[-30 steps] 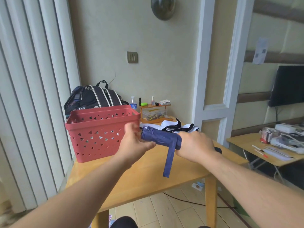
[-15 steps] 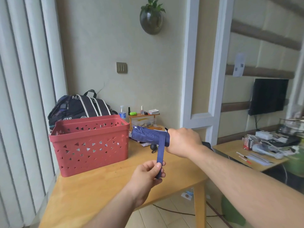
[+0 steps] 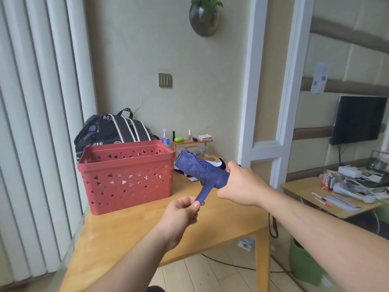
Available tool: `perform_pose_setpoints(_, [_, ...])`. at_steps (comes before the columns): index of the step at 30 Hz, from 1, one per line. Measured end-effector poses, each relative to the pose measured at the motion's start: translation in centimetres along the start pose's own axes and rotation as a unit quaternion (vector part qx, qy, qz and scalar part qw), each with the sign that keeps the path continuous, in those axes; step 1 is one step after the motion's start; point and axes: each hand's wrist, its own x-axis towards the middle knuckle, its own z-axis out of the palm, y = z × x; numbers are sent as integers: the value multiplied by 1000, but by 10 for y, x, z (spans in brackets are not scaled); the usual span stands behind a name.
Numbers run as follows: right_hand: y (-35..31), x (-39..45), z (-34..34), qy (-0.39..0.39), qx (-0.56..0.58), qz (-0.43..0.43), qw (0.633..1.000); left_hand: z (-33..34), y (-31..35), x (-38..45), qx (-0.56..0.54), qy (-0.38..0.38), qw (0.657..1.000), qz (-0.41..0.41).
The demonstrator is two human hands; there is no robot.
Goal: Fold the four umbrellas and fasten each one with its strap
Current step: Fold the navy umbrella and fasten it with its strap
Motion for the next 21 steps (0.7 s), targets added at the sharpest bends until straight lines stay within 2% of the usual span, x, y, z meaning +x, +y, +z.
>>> perform_pose_setpoints(2, [-5,-7,5,-65,111,11,992,-7,2,3,12,-5,1000,9])
perform_pose_setpoints(4, [-10,-11,9,-151,218,18,964,-12,6,3,11,-19,1000,16])
perform_pose_setpoints(8, [-15,-20,13,-307,293,37,905,-20,17,2,2,-75,995,67])
perform_pose_setpoints(10, [-12,-23,17,-397,329,54,855,-24,21,0,11,-102,991,92])
perform_pose_setpoints(13, [-3,-20,28,-534,380,54,753,-28,26,-4,4,-136,986,97])
perform_pose_setpoints(15, [4,-15,36,-581,425,39,693,-29,30,-7,-28,-176,979,99])
perform_pose_setpoints(16, [6,-14,39,-587,440,29,679,-28,31,-8,-39,-191,976,99])
perform_pose_setpoints(18, [6,-14,44,-563,455,24,689,-27,31,-9,-36,-180,978,100])
perform_pose_setpoints(21, [3,-14,44,-466,478,48,743,-27,31,-9,-22,-138,986,94])
